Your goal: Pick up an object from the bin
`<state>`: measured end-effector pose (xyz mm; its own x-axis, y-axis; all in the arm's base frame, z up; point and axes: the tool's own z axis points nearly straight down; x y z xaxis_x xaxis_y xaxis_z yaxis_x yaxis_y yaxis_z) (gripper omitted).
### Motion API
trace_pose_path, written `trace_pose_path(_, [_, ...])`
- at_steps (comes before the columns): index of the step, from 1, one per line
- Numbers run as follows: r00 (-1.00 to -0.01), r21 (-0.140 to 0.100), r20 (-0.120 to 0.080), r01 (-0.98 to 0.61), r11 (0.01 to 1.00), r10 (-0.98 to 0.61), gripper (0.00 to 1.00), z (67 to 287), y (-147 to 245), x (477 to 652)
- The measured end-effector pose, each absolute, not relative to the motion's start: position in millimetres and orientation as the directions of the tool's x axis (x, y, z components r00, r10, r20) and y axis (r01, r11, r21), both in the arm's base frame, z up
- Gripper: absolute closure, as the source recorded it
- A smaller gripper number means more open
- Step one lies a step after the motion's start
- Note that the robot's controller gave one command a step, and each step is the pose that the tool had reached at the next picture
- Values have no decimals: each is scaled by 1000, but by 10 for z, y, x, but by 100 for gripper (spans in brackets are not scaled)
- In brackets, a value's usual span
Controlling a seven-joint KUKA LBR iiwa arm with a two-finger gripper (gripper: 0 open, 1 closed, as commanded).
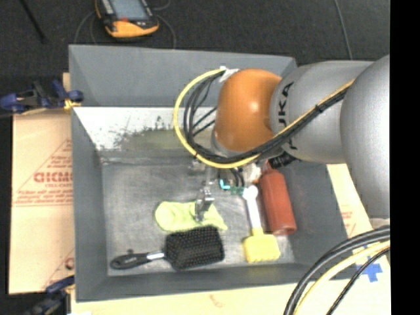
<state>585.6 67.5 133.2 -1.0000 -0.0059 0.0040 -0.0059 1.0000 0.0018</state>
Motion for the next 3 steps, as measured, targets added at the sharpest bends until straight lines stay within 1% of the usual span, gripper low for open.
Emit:
trace_pose_path(1, [-1000, 2, -4, -5, 1000, -5, 0, 1372, 674, 5877])
trace_pose_path(2, [-942, 0, -2, -335, 942, -335, 100, 878, 441, 5896])
trace_pose_path(3, [-943, 1, -2, -334, 943, -334, 100, 879, 443, 5896])
